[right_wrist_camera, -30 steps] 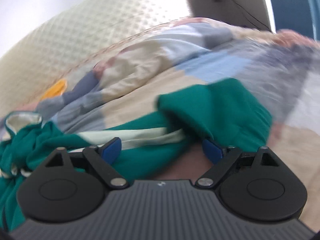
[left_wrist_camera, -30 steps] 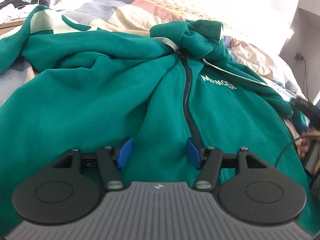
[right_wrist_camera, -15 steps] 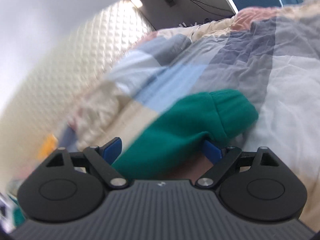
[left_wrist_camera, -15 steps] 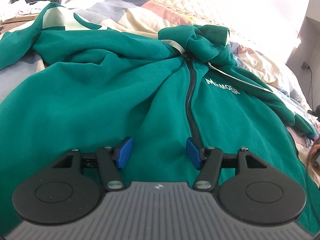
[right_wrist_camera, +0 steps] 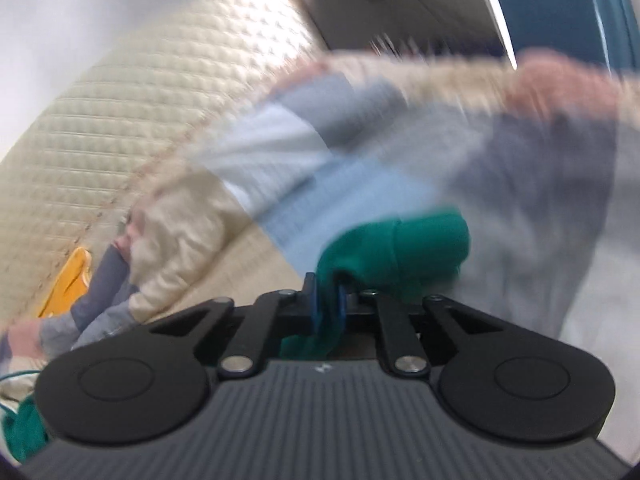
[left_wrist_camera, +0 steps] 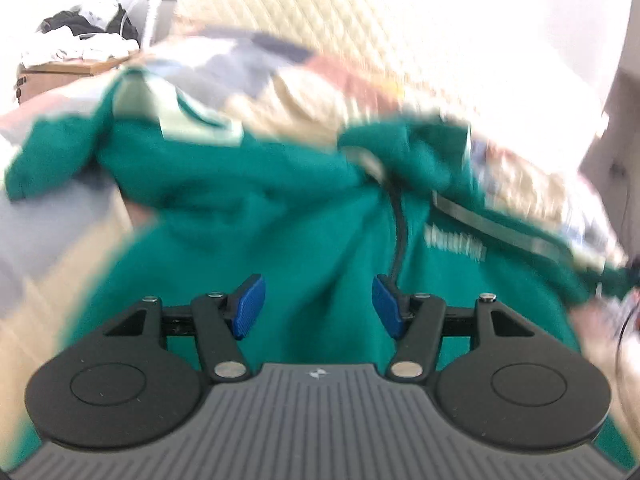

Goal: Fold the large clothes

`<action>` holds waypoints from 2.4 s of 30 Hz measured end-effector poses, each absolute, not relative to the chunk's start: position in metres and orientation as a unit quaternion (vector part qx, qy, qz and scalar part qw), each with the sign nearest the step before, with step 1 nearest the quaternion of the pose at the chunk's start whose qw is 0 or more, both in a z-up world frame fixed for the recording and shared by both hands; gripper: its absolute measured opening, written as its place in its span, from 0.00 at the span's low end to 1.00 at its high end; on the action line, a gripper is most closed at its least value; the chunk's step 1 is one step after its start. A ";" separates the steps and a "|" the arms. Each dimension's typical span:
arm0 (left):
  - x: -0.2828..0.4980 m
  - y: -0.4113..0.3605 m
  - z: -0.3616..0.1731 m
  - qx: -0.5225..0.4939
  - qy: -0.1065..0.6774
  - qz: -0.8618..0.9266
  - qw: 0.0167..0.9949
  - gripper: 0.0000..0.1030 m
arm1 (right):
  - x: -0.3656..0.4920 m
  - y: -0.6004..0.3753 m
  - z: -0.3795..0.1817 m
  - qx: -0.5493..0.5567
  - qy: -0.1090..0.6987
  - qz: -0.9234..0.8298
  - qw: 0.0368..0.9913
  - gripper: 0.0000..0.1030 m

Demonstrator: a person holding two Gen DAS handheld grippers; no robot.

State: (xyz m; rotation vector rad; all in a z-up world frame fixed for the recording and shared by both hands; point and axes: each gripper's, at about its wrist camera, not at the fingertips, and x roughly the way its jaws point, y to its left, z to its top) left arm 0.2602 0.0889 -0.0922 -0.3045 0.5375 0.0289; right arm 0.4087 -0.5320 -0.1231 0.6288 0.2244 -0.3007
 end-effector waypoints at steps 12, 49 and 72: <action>0.381 0.271 -0.084 -0.041 0.293 0.193 0.935 0.79 | 0.374 -0.613 -0.091 0.248 0.072 -0.295 0.920 0.08; 0.521 0.345 -0.147 0.089 0.321 0.341 0.879 0.27 | 0.419 -0.608 -0.178 0.154 0.140 -0.328 0.922 0.11; 0.255 0.112 -0.013 -0.083 0.294 0.033 0.952 0.61 | 0.239 -0.478 -0.101 0.282 0.098 -0.155 0.942 0.59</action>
